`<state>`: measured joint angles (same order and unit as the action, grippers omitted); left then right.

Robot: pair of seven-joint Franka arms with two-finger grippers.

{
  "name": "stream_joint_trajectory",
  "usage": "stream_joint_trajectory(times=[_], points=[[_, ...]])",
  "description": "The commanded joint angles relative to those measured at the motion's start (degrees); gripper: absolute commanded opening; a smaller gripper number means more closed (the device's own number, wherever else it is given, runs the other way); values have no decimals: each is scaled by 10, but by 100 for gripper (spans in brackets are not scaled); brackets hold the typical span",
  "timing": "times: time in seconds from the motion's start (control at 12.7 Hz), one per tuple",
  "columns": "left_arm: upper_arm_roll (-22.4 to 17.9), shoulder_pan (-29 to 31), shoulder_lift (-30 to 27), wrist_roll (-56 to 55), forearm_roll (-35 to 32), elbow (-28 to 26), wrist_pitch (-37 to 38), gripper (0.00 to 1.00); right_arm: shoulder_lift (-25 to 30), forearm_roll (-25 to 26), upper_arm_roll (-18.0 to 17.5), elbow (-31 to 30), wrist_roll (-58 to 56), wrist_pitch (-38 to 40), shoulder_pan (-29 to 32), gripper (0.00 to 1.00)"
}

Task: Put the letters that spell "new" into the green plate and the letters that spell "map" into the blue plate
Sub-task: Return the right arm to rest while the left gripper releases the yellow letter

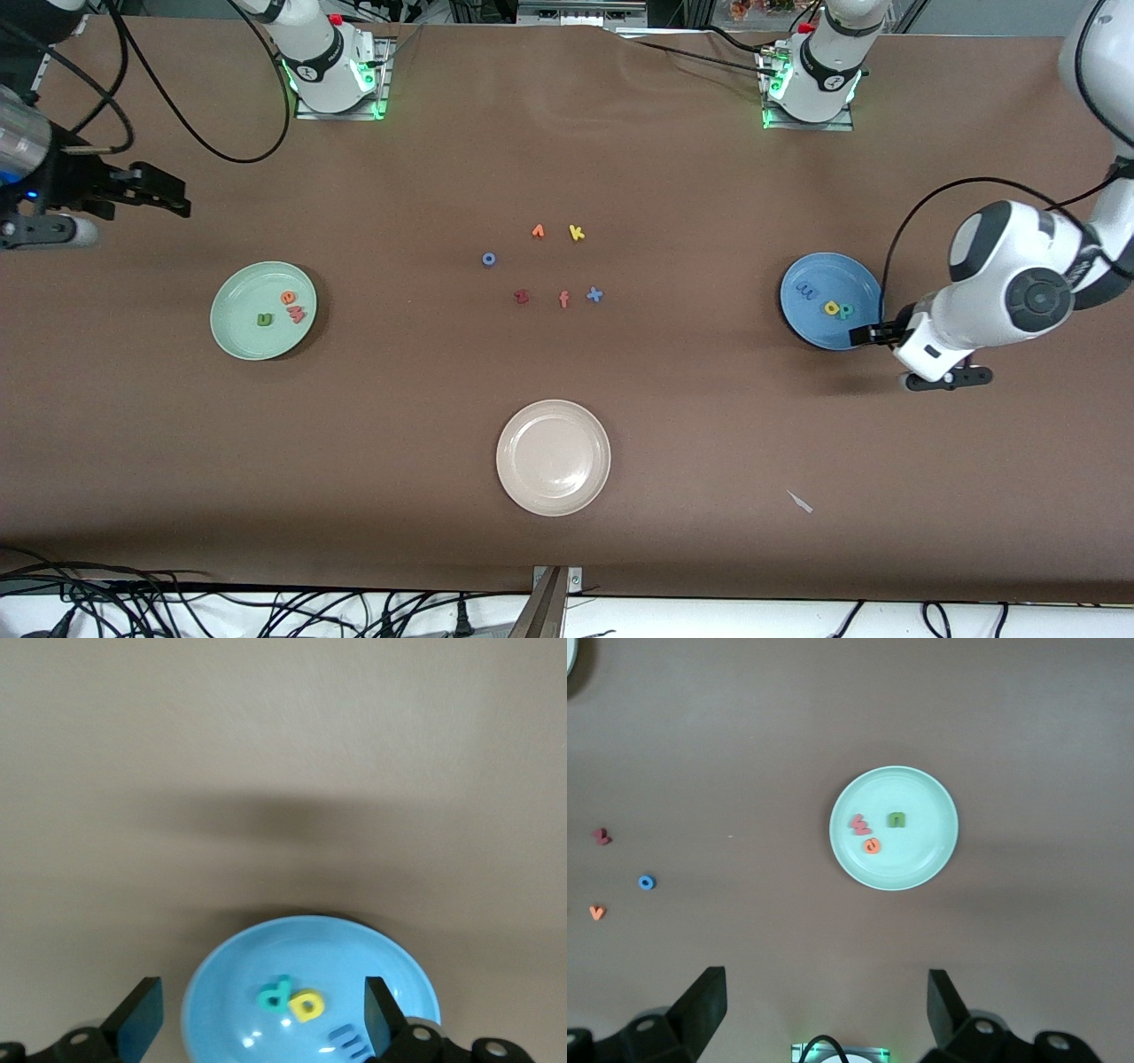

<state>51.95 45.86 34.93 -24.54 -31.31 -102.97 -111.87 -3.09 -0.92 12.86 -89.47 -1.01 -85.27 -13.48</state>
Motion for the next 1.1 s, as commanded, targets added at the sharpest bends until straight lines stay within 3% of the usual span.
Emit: stream_joint_trajectory(times=[0.0, 0.24, 0.71, 1.02], points=[[13, -7, -12, 62, 5, 87, 96, 100, -1, 8, 7, 5, 7, -2, -1, 100], [25, -9, -11, 90, 6, 160, 160, 100, -3, 10, 6, 5, 7, -9, -1, 100], [62, -11, -10, 94, 7, 257, 237, 100, -4, 12, 2, 5, 7, -31, -2, 100], [58, -19, -7, 101, 7, 271, 243, 100, -6, 13, 2, 5, 6, -32, -2, 100]])
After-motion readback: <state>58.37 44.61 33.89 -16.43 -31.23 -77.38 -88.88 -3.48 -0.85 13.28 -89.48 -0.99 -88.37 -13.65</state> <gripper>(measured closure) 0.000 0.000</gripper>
